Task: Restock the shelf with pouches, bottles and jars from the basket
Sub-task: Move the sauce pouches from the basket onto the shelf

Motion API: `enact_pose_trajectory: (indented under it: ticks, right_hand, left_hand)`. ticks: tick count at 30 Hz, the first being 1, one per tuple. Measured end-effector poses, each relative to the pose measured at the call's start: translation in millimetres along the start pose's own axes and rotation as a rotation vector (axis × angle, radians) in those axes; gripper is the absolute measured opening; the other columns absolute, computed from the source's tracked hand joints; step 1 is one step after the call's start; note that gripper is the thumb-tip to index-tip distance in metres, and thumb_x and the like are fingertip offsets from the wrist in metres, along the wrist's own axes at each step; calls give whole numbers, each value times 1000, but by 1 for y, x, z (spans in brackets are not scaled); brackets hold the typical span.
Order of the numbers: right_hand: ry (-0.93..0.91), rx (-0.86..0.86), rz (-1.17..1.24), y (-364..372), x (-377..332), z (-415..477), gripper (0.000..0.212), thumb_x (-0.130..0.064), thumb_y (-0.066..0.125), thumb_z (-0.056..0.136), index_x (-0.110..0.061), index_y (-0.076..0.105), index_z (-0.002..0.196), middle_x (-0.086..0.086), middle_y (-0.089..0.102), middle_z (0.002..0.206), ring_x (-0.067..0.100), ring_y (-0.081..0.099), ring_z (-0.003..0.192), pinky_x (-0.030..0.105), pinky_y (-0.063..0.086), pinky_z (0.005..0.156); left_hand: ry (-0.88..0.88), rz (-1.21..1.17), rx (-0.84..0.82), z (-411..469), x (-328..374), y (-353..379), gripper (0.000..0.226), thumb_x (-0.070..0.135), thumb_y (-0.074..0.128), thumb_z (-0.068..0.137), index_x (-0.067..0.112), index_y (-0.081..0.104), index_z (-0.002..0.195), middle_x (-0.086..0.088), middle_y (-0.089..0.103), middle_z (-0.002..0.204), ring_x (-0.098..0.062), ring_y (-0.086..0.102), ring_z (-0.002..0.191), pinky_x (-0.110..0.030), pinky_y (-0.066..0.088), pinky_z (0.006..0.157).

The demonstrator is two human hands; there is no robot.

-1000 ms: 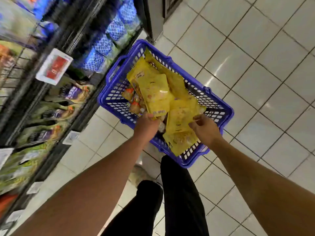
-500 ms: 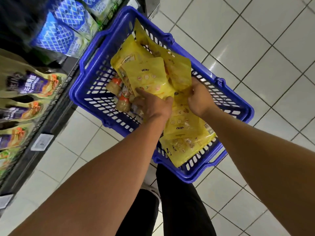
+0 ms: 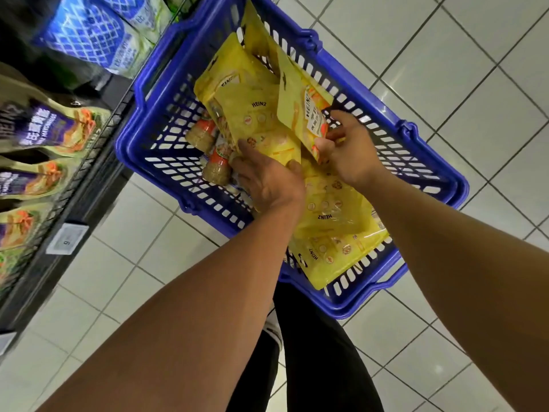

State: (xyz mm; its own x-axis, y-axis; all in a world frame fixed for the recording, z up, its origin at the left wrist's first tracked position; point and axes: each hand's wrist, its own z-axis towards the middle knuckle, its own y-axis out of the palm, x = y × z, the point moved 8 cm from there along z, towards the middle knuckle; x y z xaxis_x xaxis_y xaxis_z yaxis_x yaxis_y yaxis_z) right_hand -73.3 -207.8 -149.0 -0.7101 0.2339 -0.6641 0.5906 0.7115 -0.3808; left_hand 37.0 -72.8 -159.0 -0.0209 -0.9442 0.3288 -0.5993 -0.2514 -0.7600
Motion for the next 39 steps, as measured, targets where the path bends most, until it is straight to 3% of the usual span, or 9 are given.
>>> enact_pose_trajectory:
  ticks: [5,9,18,24,29,31,34,37,39]
  right_hand:
    - [19,45,-225,11,0,13,58,-22,77,87,-21,49,138,10,45,137,25,48,126,38,46,104]
    - [10,-58,-48,13,3,17,50,-11,81,82,-14,41,111,1,61,110,16,66,94,36,63,74]
    - [79,-224,28,22,6,4,62,-22,85,78,-14,57,132,-9,68,103,10,69,96,23,58,80]
    - [90,-252,35,29,5,-30,36,-22,87,74,-22,71,106,-6,76,97,10,73,86,29,60,80]
    - [70,-233,242,32,-12,-68,32,-16,86,75,-21,70,103,-8,79,90,9,75,80,22,59,62]
    - [75,-201,346,31,-22,-85,33,-16,86,75,-23,70,103,-10,78,90,8,75,81,18,57,61]
    - [85,-161,437,27,-38,-113,39,-19,87,74,-22,69,109,-5,79,97,16,76,87,31,62,71]
    - [81,-166,503,24,-61,-143,42,-22,86,76,-21,68,114,1,78,103,23,76,93,46,61,82]
    - [72,-180,505,21,-78,-166,37,-21,85,78,-23,69,112,2,78,103,24,76,93,52,60,85]
  left_hand:
    - [6,43,-49,0,-5,6,127,40,84,74,8,-6,156,-24,13,156,-43,27,139,-52,43,102]
    - [-5,127,-68,1,-1,11,136,45,86,70,6,-12,155,-27,8,156,-44,28,138,-50,43,102]
    - [92,139,-69,11,-9,7,119,31,81,78,3,-5,156,-23,20,150,-43,43,125,-47,44,101]
    - [238,-113,-240,21,-37,-18,111,39,85,74,24,15,159,-9,26,159,-30,36,142,-28,32,114]
    - [190,-414,-492,2,-41,-58,106,34,83,66,46,22,152,10,48,148,-12,51,132,-44,50,103]
    - [162,-615,-653,-12,-37,-74,102,14,76,67,35,27,154,3,58,138,-17,60,122,-44,55,96]
    - [26,-964,-900,-41,-27,-100,74,-1,60,67,7,47,139,-10,67,119,-29,66,110,-41,56,87]
    - [-160,-1226,-1050,-73,-23,-131,51,-2,58,61,8,71,109,-9,74,100,-27,72,97,-39,59,80]
    - [-152,-1271,-1070,-93,-19,-157,48,1,78,46,12,80,93,-7,76,92,-24,74,88,-38,61,76]
